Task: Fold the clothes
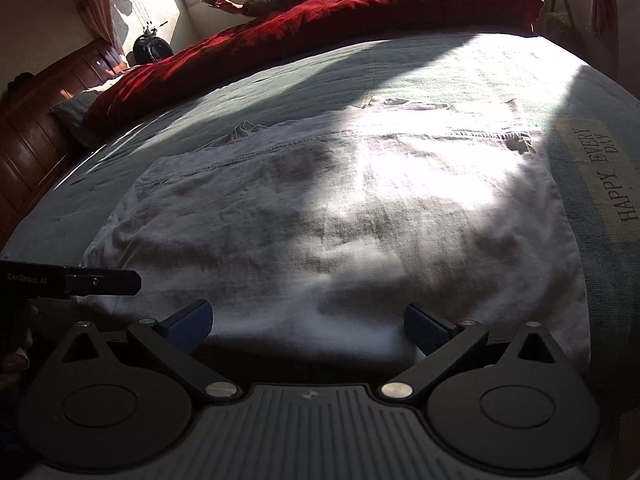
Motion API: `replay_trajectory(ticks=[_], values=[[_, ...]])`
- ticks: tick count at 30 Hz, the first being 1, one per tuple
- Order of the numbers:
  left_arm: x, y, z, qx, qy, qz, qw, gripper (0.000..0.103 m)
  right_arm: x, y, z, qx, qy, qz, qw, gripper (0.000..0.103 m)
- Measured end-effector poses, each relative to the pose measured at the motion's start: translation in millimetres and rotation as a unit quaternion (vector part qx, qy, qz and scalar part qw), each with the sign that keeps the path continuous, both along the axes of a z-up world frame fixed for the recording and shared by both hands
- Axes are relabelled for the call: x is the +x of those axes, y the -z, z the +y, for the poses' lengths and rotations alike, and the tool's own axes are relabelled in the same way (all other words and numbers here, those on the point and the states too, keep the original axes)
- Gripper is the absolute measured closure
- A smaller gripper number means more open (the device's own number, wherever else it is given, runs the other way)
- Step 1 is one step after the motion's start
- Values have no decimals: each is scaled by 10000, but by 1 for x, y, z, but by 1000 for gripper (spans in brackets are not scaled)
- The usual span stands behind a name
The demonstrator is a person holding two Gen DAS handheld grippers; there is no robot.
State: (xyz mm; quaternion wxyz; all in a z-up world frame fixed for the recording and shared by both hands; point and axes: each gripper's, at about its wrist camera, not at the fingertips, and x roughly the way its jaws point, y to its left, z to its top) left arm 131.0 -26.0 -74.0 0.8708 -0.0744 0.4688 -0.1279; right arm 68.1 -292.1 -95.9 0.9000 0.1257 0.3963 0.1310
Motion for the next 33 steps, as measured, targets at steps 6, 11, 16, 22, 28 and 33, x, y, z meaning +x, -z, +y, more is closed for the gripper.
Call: replay_trajectory(ticks=[6,11,16,22,28,33], values=[[-2,-3,-7,28,98,-46,9999,4,8,-29,-6,-99,56,-515,9986,0],[-6,-7,-4,36,58,-96,9999,4,22,-30,0,-16,28,-524,9986,0],[-7,-8,6,13,-98,-105,9999,4,15,-6,5,-167,-51,-141,9997,0],[-5,-8,5,-55,-99,-137,9998,4,14,-21,-39,231,539,-580,9966,0],[-3,-5,0,-35,-39,-76,10000,4,45,-13,-89,686,1157,-479,9898,0],[2,-1,6,-86,-151,-19,9998,4,46,9,-104,668,1446,-357,9866,0]])
